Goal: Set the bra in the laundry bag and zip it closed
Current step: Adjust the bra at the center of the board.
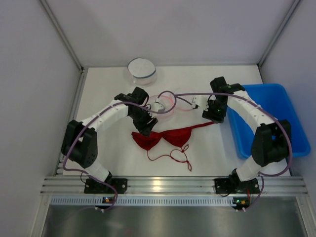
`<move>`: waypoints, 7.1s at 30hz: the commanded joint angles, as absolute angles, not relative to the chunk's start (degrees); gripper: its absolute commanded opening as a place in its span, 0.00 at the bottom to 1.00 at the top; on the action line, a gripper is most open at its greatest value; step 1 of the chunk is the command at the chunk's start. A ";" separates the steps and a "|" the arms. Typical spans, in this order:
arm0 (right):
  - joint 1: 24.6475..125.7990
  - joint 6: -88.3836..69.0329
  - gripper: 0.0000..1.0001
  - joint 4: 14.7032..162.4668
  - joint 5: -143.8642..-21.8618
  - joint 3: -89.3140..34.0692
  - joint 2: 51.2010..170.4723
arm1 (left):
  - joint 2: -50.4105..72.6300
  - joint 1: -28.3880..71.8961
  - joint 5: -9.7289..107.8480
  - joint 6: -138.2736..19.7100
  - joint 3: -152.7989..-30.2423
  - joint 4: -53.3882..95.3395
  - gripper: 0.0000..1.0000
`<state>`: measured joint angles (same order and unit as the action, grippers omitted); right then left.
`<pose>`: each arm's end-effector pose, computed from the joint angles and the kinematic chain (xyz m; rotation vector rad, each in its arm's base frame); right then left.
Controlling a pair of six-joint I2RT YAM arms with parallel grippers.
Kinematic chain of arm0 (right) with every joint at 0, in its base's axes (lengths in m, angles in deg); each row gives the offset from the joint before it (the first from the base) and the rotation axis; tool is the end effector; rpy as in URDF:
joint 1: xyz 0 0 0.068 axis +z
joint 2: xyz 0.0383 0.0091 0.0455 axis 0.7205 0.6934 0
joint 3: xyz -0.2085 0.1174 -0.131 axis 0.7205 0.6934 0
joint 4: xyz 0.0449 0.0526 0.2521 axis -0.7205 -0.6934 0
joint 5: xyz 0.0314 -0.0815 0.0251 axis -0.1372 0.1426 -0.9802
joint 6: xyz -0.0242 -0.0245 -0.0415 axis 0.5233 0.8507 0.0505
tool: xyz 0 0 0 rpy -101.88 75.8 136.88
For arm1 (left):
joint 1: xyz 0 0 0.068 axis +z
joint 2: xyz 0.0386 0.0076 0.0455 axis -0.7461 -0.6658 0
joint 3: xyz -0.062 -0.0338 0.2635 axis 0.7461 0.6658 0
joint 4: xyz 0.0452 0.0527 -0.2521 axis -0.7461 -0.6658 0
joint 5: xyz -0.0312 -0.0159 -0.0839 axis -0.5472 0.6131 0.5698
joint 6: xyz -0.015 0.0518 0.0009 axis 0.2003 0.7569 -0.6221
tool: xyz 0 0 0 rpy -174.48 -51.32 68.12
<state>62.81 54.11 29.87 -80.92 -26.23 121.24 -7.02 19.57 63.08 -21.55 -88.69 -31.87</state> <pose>0.2902 0.0908 0.2557 -1.7448 2.3005 0.0179 0.2674 -0.1617 0.2280 1.3711 2.4828 -0.5665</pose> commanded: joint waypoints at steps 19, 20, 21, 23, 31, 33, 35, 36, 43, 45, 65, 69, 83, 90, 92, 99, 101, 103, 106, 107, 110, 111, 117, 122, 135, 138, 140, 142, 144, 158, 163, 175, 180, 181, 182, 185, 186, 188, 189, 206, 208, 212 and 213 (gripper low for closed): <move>59.72 84.15 0.53 35.91 -68.99 -25.55 133.11 | 0.12 22.33 69.36 -26.78 -96.08 -33.16 0.62; 59.89 84.50 0.53 36.18 -68.55 -25.73 133.64 | 0.03 22.33 69.36 -26.78 -96.08 -33.07 0.63; 59.98 84.59 0.53 36.53 -67.76 -25.82 134.43 | 0.12 22.33 69.36 -26.70 -95.91 -33.07 0.63; 60.33 84.94 0.52 37.59 -67.14 -26.17 135.22 | 0.03 22.33 69.19 -26.70 -95.99 -33.07 0.63; 60.69 86.00 0.35 39.96 -64.68 -25.20 137.16 | -0.32 22.41 68.57 -26.43 -95.90 -33.34 0.63; 60.86 86.00 0.23 39.44 -65.03 -25.38 137.07 | -0.23 22.50 68.22 -26.08 -95.99 -33.34 0.63; 60.95 85.91 0.13 38.73 -65.46 -25.73 137.07 | -0.41 22.50 68.13 -25.99 -96.34 -33.42 0.63; 61.04 85.82 0.07 38.30 -65.64 -25.90 136.72 | -0.58 22.50 67.87 -25.99 -96.52 -33.34 0.63; 61.21 85.47 0.00 37.24 -68.62 -26.52 133.65 | -0.85 22.85 68.31 -26.26 -97.13 -33.42 0.63; 61.21 85.47 0.00 36.63 -69.77 -26.96 132.33 | -0.85 22.85 68.31 -26.26 -97.13 -33.34 0.63; 66.83 79.68 0.00 22.74 -86.02 -35.22 121.69 | -1.81 27.85 71.99 -31.61 -97.40 -33.25 0.98; 72.71 74.50 0.00 20.63 -90.42 -37.59 120.02 | -2.69 35.05 78.84 -35.04 -97.31 -32.72 0.98; 93.55 56.30 0.00 28.25 -102.82 -37.95 126.52 | 2.66 42.45 78.06 -36.01 -93.18 -30.96 0.98; 96.90 50.32 0.05 31.87 -103.79 -40.67 130.30 | 5.74 42.45 76.83 -35.40 -90.19 -30.79 0.98; 93.67 50.13 0.24 31.79 -102.91 -39.97 128.38 | 6.36 42.45 76.75 -35.13 -89.67 -30.79 0.98; 80.02 53.22 0.59 23.79 -98.78 -34.17 123.18 | 4.60 42.45 79.47 -35.04 -89.05 -29.56 0.98; 78.88 51.11 0.60 23.70 -98.86 -33.55 124.76 | 3.99 42.45 80.08 -35.40 -89.31 -28.86 0.98; 78.18 48.48 0.59 25.01 -98.69 -33.20 125.81 | 4.07 42.45 79.74 -36.36 -89.66 -28.24 0.98; 76.17 46.63 0.58 27.65 -98.34 -32.32 128.01 | 5.04 42.45 78.86 -36.54 -89.84 -28.24 0.98; 75.72 46.53 0.57 27.83 -97.64 -32.15 129.50 | 5.30 42.45 78.68 -36.54 -89.84 -28.24 0.98; 74.84 46.18 0.55 29.15 -97.28 -32.06 131.70 | 6.01 42.45 78.24 -36.45 -89.84 -28.24 0.98; 74.66 46.01 0.55 29.50 -97.37 -31.97 132.06 | 6.01 42.45 78.07 -36.45 -89.67 -28.24 0.98; 74.75 45.92 0.54 30.64 -97.81 -33.29 135.40 | 5.92 42.45 78.15 -36.54 -89.66 -28.24 0.98; 74.75 46.01 0.51 31.61 -98.42 -33.64 137.77 | 5.92 42.45 77.80 -36.63 -89.58 -28.24 0.98; 74.66 47.94 0.04 26.61 -101.06 -37.24 135.32 | 6.01 42.45 77.18 -36.10 -88.96 -28.24 0.98; 74.75 48.12 0.02 23.36 -103.43 -40.66 134.26 | 6.01 42.45 77.36 -35.93 -88.79 -28.24 0.98; 75.45 46.90 0.01 21.69 -105.18 -43.03 134.17 | 5.92 42.45 77.45 -36.01 -88.87 -28.24 0.98; 77.37 46.10 0.01 21.50 -107.03 -43.57 133.73 | 5.83 42.45 77.71 -35.93 -89.05 -28.24 0.98; 79.05 43.99 0.01 23.08 -107.83 -43.05 133.64 | 5.83 42.45 77.71 -35.92 -89.22 -28.24 0.98; 90.13 33.79 0.02 34.42 -112.13 -38.65 140.41 | 10.84 42.45 78.24 -32.06 -86.15 -28.24 0.98; 90.48 32.74 0.16 35.48 -112.57 -37.69 142.34 | 12.42 42.36 78.24 -30.13 -85.01 -28.24 0.98; 90.31 29.84 0.60 35.74 -114.33 -39.87 138.92 | 27.53 42.63 79.03 -30.82 -82.20 -26.22 0.98; 86.62 26.67 0.79 36.53 -118.45 -43.65 133.66 | 31.14 42.63 79.90 -30.92 -79.65 -26.39 0.98; 85.92 25.97 0.83 37.23 -118.99 -43.75 132.51 | 31.41 42.63 80.69 -29.70 -79.30 -26.57 0.96; 84.00 25.53 0.86 37.50 -119.77 -43.75 131.46 | 31.41 42.54 83.31 -28.73 -78.86 -27.44 0.94; 79.17 24.30 0.87 38.38 -120.92 -42.61 126.89 | 29.74 38.53 82.64 -26.26 -78.77 -28.85 0.83; 77.49 23.86 0.88 38.73 -122.58 -41.04 124.61 | 29.13 36.15 79.07 -25.47 -78.77 -28.94 0.81; 72.06 22.81 0.88 38.99 -123.73 -39.27 122.49 | 27.90 26.09 75.88 -23.02 -77.98 -28.77 0.77; 70.46 22.54 0.87 38.91 -124.52 -37.26 120.57 | 27.11 24.45 75.69 -22.48 -77.71 -28.76 0.74; 44.26 24.82 0.77 31.97 -122.07 -18.18 103.94 | -4.09 -19.24 61.19 -12.81 -88.95 -19.90 0.43; 42.85 25.09 0.77 31.26 -121.72 -17.56 103.50 | -7.17 -21.87 60.75 -11.76 -91.41 -18.23 0.43; 41.26 25.00 0.77 31.17 -121.89 -16.68 103.41 | -12.61 -26.01 60.40 -7.37 -95.19 -16.72 0.51; 41.09 24.91 0.76 31.17 -121.98 -16.59 103.50 | -13.67 -26.80 60.83 -5.71 -96.51 -16.64 0.53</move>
<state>42.13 23.73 31.84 -121.31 -16.61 104.63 -11.30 -24.24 60.37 -10.93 -92.60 -20.26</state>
